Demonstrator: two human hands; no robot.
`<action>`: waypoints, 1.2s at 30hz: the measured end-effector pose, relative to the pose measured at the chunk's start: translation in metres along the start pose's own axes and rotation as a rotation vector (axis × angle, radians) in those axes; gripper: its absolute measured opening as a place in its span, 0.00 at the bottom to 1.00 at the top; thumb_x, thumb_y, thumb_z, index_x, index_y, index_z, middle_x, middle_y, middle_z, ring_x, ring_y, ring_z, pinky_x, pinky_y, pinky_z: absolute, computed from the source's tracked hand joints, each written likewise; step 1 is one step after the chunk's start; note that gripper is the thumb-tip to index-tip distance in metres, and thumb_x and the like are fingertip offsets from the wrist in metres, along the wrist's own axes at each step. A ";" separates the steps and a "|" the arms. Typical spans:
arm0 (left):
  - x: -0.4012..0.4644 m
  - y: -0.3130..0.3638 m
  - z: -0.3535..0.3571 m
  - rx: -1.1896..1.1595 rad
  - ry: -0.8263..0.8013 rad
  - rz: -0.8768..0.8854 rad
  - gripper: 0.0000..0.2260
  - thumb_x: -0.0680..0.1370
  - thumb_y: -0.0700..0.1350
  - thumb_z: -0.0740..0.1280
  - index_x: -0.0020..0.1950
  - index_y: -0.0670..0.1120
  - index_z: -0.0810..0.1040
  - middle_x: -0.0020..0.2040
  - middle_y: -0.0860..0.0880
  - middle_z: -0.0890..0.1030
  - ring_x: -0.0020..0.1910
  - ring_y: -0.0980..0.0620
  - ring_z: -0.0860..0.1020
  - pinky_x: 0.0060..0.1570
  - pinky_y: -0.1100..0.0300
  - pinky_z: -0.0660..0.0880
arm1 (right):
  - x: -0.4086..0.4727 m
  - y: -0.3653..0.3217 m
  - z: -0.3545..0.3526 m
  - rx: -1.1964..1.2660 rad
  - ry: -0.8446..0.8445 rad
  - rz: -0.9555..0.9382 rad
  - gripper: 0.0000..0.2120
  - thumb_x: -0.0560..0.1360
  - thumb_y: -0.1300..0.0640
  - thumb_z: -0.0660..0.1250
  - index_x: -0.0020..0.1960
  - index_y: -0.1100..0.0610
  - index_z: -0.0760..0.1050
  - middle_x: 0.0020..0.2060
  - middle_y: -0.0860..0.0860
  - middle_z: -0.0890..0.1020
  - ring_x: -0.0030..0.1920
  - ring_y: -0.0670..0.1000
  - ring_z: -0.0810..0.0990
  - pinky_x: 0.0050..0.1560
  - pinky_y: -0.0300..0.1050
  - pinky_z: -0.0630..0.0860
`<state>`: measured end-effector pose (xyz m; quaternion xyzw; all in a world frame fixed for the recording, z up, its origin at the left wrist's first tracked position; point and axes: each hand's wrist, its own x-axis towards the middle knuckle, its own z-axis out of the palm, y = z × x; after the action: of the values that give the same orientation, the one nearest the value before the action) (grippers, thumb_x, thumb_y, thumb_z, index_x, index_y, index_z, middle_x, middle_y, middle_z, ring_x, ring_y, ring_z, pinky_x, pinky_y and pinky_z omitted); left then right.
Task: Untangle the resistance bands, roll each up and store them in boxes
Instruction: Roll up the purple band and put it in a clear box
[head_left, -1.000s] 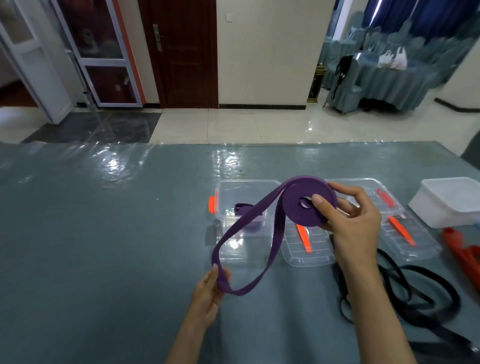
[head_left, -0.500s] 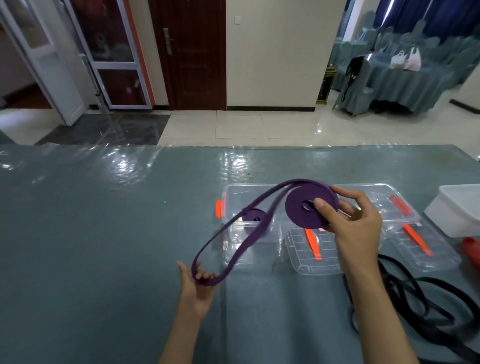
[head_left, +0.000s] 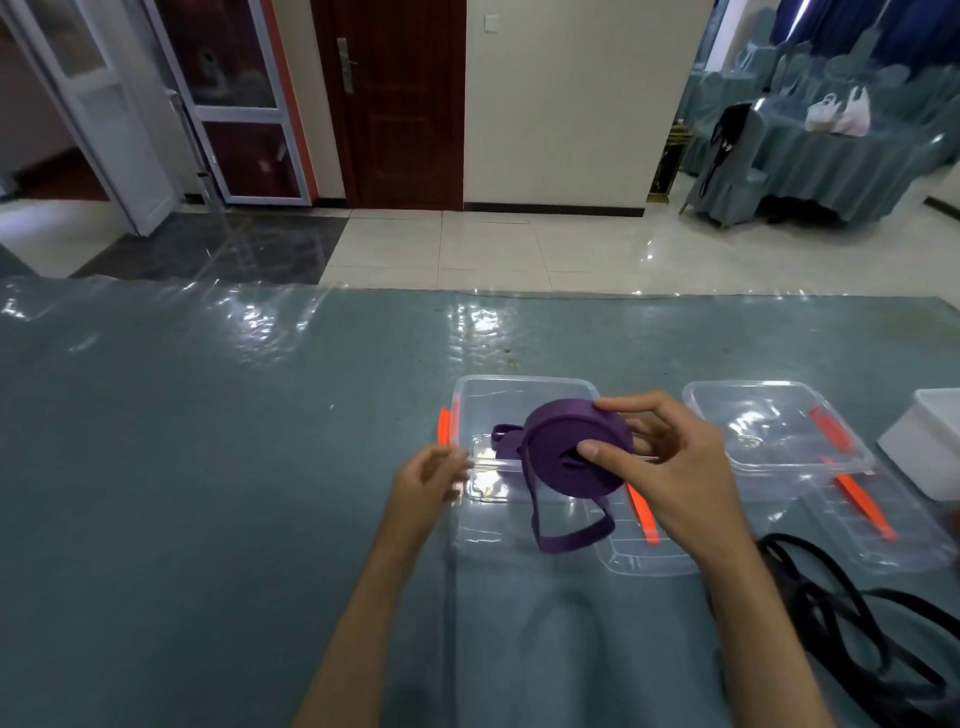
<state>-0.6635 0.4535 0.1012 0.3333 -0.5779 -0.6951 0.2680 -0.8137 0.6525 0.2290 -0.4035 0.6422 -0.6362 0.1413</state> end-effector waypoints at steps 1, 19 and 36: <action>0.001 0.022 0.006 -0.001 -0.083 0.083 0.09 0.78 0.55 0.73 0.53 0.52 0.85 0.51 0.50 0.88 0.52 0.51 0.85 0.50 0.61 0.81 | 0.003 0.001 0.001 -0.017 -0.015 0.001 0.17 0.68 0.55 0.82 0.55 0.45 0.84 0.49 0.49 0.89 0.50 0.52 0.89 0.49 0.45 0.86; -0.009 0.089 0.020 -0.002 -0.282 0.266 0.12 0.70 0.38 0.82 0.50 0.51 0.87 0.47 0.44 0.89 0.47 0.48 0.88 0.48 0.62 0.82 | 0.028 0.005 0.025 0.180 -0.004 0.076 0.18 0.68 0.55 0.83 0.56 0.48 0.85 0.49 0.56 0.89 0.50 0.57 0.89 0.46 0.45 0.85; -0.057 0.113 0.014 0.060 -0.324 0.257 0.16 0.65 0.51 0.85 0.50 0.52 0.88 0.49 0.46 0.89 0.49 0.48 0.87 0.49 0.60 0.83 | -0.011 -0.022 0.018 0.513 -0.059 0.387 0.21 0.59 0.47 0.88 0.48 0.49 0.85 0.46 0.58 0.88 0.44 0.54 0.87 0.42 0.44 0.83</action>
<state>-0.6401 0.4841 0.2224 0.1485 -0.6717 -0.6821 0.2479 -0.7863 0.6504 0.2434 -0.2435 0.5211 -0.7268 0.3754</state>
